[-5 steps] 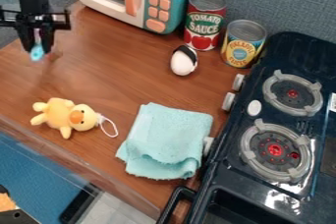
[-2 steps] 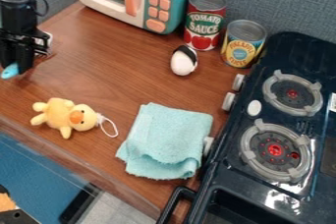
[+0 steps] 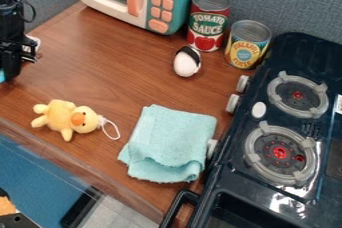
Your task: Moved the spatula to the left side of the table
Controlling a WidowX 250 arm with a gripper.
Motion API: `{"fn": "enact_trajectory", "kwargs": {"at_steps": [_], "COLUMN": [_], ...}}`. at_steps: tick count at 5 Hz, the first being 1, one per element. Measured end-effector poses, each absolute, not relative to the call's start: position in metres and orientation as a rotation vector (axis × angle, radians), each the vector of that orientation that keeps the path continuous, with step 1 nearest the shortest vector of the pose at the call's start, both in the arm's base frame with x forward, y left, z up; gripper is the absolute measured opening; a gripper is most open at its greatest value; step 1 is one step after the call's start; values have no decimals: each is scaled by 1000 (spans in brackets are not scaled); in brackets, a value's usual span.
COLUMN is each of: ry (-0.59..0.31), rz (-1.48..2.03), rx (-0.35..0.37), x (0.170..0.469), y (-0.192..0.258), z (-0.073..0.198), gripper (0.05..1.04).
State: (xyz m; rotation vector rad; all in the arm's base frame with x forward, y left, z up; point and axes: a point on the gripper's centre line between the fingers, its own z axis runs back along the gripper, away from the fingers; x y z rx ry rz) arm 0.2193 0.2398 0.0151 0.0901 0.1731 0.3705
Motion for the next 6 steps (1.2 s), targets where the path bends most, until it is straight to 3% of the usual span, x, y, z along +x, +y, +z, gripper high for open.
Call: {"fn": "enact_trajectory", "kwargs": {"at_steps": [2,4,5,6], "ry": [187,153,58,60], "rz": [394,386,394,393], "rx": [103,90,99,99], "x": [218,224,231,231], "y": [242,239,238,238], "z": [18,26,56,57], "gripper": [965,1001,1001,1001]}}
